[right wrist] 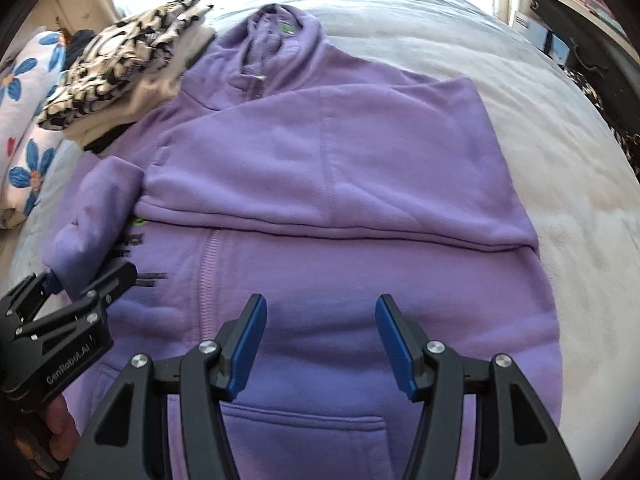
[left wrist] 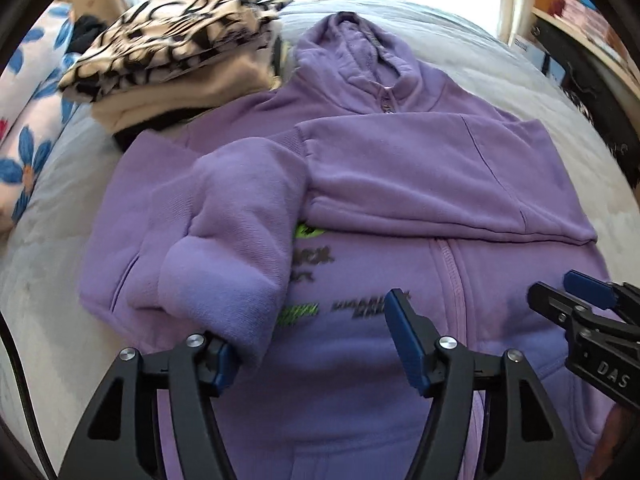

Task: Fold large clothes
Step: 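Grasp that cuff with the left gripper, fold it across the front, release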

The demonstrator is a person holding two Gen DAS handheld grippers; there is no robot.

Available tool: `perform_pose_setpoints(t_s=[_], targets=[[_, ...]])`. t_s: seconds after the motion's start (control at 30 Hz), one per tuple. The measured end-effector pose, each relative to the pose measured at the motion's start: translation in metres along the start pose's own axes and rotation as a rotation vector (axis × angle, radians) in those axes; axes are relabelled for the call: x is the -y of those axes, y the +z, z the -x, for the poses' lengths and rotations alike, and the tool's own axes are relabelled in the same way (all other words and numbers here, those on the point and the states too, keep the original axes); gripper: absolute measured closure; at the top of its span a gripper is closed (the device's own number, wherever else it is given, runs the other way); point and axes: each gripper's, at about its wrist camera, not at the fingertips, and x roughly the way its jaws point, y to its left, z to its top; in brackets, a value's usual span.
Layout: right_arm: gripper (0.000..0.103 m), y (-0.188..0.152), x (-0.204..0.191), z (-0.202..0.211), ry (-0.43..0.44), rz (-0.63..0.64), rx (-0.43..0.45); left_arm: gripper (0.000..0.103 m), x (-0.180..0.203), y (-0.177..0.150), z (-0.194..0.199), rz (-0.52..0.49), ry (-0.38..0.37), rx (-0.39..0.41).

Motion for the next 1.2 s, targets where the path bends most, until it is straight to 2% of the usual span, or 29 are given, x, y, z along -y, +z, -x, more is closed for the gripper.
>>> perform_pose_setpoints(t_s=[0.1,0.17,0.23,0.3,0.43,0.5,0.67,0.8,0.9,0.97,1.03,1.2], targets=[[0.046,-0.001,-0.015,0.008,0.042,0.035,0.016,0.036,-0.014,-0.012,0.017,0.040,-0.024,0.001],[0.046,-0.001,-0.029,0.014,0.063,0.075,0.029,0.025,-0.025,-0.021,0.029,0.058,-0.032,0.012],[0.046,0.000,-0.043,0.019,0.070,0.114,0.043,0.021,-0.034,-0.032,0.037,0.064,-0.023,0.015],[0.045,0.002,-0.056,0.025,0.085,0.146,0.058,0.021,-0.040,-0.041,0.041,0.060,-0.002,0.010],[0.045,0.007,-0.077,0.030,0.100,0.186,0.067,0.021,-0.053,-0.055,0.038,0.064,0.152,-0.036],[0.045,0.008,-0.088,0.031,0.112,0.207,0.063,0.021,-0.062,-0.061,0.036,0.083,0.183,-0.054],[0.045,0.009,-0.132,0.028,0.147,0.306,0.055,0.021,-0.083,-0.076,0.037,0.131,0.189,-0.073],[0.045,0.006,-0.171,0.031,0.179,0.417,0.082,0.021,-0.101,-0.089,0.033,0.150,0.188,-0.104],[0.039,0.002,-0.201,0.026,0.181,0.508,0.090,0.021,-0.119,-0.099,0.032,0.184,0.181,-0.113],[0.039,-0.001,-0.216,0.019,0.184,0.563,0.077,0.021,-0.131,-0.103,0.032,0.208,0.178,-0.113],[0.039,-0.003,-0.227,0.010,0.150,0.612,0.073,0.021,-0.142,-0.105,0.031,0.227,0.179,-0.115],[0.039,0.000,-0.241,-0.021,-0.020,0.674,0.065,0.021,-0.164,-0.110,0.029,0.268,0.182,-0.118]])
